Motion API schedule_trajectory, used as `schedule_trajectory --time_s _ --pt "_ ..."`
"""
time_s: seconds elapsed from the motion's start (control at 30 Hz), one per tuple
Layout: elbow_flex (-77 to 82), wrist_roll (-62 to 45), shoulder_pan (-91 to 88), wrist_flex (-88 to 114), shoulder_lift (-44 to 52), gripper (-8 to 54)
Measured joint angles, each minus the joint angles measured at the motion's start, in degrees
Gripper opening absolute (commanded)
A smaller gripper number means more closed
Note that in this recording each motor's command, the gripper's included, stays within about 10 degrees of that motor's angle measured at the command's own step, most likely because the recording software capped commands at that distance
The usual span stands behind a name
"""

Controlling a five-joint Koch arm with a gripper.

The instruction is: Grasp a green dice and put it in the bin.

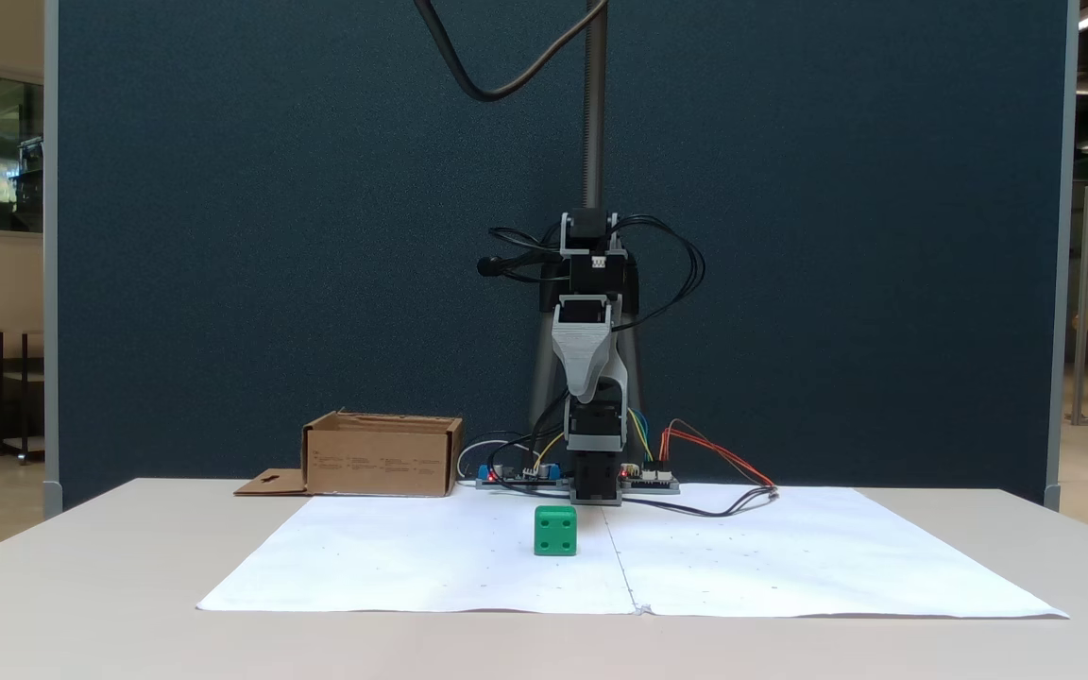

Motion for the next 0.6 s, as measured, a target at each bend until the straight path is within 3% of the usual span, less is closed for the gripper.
schedule_trajectory --time_s 0.17,0.4,0.6 --pt "-0.18 -1.05 2.46 -0.09 -2.20 43.4" --pt "-1.76 -12.13 10.02 -0.62 -3.96 43.7" --pt "-2.29 -15.56 13.01 -2.37 -6.06 43.6"
